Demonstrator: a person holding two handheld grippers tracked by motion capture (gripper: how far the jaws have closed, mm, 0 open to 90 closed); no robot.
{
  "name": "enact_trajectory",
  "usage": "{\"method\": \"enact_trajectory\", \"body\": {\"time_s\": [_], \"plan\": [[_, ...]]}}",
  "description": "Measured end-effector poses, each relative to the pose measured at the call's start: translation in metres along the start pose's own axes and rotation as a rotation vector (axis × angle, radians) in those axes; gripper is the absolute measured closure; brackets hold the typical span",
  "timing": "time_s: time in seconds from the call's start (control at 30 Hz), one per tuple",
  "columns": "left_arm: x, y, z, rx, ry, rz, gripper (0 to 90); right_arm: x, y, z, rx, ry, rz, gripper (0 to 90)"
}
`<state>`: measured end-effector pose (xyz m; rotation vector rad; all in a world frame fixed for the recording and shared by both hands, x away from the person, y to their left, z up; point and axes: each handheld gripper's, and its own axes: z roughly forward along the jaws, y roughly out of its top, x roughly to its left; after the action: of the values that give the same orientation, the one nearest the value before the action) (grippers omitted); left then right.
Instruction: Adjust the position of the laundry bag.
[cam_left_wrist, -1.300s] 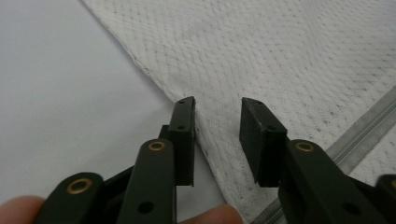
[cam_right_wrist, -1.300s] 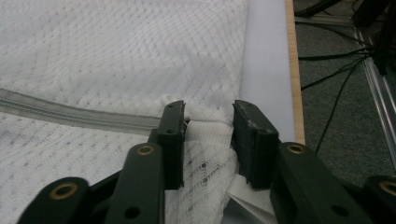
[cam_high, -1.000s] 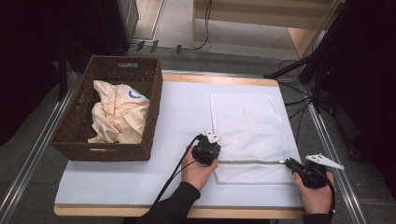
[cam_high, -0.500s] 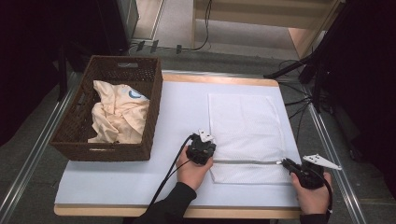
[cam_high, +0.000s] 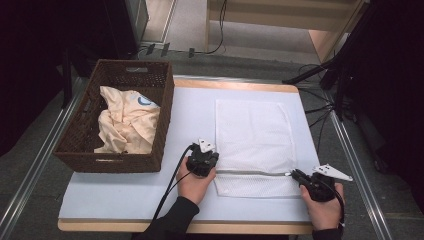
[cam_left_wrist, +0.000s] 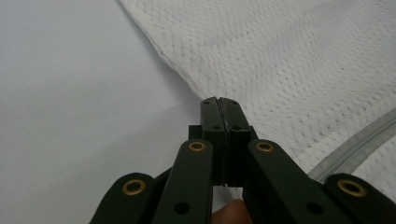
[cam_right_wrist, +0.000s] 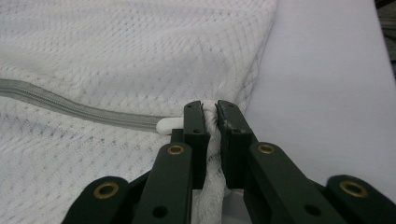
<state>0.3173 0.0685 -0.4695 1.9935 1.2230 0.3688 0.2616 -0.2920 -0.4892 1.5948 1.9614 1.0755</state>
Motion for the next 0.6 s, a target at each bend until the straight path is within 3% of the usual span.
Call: {"method": "enact_trajectory", "body": {"time_s": [0.33,0.6], "plan": [[0.014,-0.005,-0.014,-0.012,0.017,-0.005,90.0,0.019,0.001,0.005,0.005,0.024,-0.019,83.8],[0.028,-0.014,-0.032,-0.027,0.06,-0.013,90.0,0.041,0.003,0.013,0.005,0.046,-0.039,83.8]]}}
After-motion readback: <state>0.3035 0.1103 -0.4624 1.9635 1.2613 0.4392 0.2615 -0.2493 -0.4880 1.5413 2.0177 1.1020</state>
